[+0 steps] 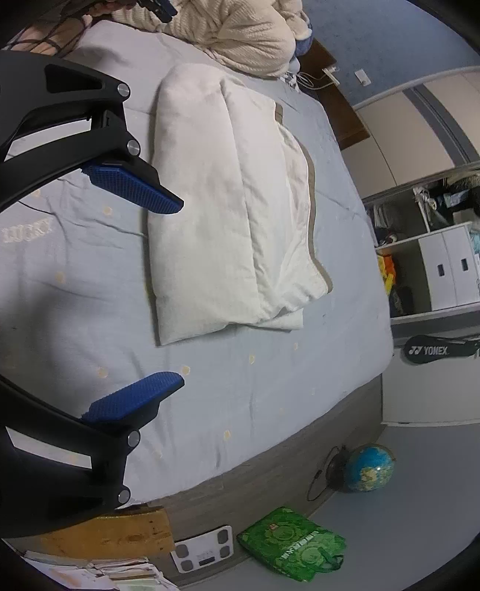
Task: Fold large clothes
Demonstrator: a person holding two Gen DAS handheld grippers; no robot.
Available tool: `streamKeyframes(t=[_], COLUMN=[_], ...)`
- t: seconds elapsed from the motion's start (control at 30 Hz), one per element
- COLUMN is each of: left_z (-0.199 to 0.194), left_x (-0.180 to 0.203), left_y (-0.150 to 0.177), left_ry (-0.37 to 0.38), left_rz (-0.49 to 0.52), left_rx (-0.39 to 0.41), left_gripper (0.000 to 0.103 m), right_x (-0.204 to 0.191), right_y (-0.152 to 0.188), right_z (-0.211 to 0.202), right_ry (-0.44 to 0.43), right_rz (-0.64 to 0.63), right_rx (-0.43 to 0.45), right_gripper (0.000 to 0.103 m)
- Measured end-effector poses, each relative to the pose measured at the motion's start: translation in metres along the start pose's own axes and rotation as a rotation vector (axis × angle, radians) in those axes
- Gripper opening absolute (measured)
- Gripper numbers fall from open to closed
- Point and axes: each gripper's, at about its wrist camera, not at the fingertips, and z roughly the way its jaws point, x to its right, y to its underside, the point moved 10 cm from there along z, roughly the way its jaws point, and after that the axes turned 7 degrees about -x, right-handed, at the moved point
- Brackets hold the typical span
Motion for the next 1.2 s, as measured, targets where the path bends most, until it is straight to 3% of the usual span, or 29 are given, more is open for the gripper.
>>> streamKeyframes(t=[0.4,0.7,0.77,0.9,1.2], left_z=[-0.023,-0.026,-0.024,-0.019,-0.018], left_x=[0.026,0.047,0.048,0.050,0.046], left_y=[0.028,0.047,0.049,0.051,0.054], left_ry=[0.006,-0.001,0.014,0.031,0.017], left_rz=[0.000,0.069,0.054,0.043,0.026], left_rx=[0.033,0.053,0.052,0.044,0.039], left_gripper=[0.096,0.096,0.096,0.096,0.096], right_x=[-0.032,-0.052,-0.056,-0.065,-0.080], right_y=[0.047,0.070,0.073,0.079,0.082], right_z=[-0.031,-0.043,-0.043,-0.041,-0.038], right_ry=[0.001,-0.040,-0.042,-0.047,0.043], right_rz=[-0.101,-0.108,-0.107,-0.107,-0.191], right_rx=[0.022,0.064,0.070,0.062,0.063], right_gripper=[0.083,0.084,0.089,0.090,0.092])
